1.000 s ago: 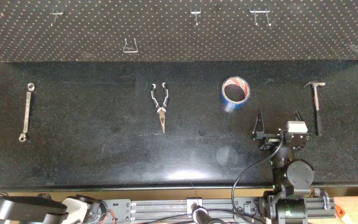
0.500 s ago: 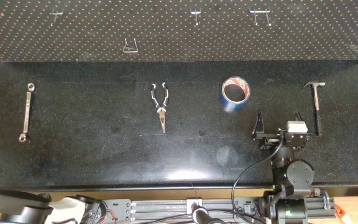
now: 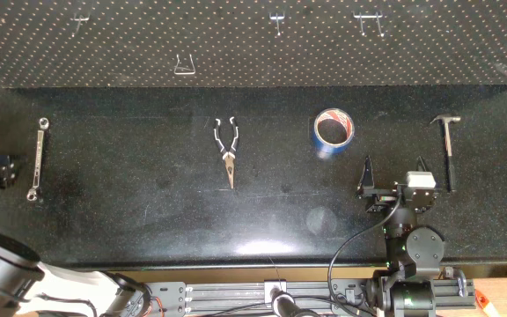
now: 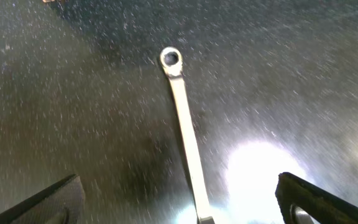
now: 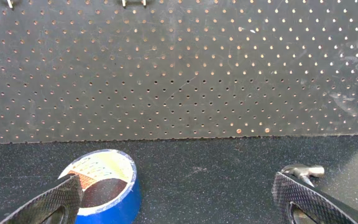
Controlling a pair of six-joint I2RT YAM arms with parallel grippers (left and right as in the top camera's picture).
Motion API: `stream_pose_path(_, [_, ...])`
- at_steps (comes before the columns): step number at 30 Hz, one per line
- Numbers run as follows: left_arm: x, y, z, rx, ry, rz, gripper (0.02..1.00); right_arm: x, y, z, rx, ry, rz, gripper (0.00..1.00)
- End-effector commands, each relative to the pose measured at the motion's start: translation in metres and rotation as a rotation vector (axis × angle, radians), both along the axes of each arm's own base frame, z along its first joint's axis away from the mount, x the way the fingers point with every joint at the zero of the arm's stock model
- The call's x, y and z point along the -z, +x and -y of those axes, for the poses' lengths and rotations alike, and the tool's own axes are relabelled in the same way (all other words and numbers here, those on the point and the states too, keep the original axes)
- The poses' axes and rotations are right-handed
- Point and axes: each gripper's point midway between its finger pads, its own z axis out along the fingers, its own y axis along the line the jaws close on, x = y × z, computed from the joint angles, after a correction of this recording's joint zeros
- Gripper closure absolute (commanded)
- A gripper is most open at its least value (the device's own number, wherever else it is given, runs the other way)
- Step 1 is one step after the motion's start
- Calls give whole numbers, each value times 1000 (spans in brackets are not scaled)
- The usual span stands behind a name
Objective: Place Tools Onto Pegboard
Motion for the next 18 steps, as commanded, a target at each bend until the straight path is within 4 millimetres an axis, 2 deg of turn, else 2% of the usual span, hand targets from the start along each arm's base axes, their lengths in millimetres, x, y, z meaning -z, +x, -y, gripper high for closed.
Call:
stream_pose_path(1, [23,10,-13,-138,-55,-51,23,0,0,0,-2,-14,2,1])
stream_pose_path(4, [36,13,-14,-176,-69,-97,25,0,0,0,-2,-14,2,1])
stream_pose_path(6, [44,13,-7,-165,-70,-141,25,0,0,0,-2,-14,2,3])
stream_pose_path(13, [51,27,18,-111,-65,-184,23,0,0,0,-2,-14,2,1])
stream_pose_path(15, [61,28,22,-101,-48,-197,25,0,0,0,-2,-14,2,1])
stream_pose_path(18, [86,20,24,-138,-4,-251,23,0,0,0,-2,-14,2,1])
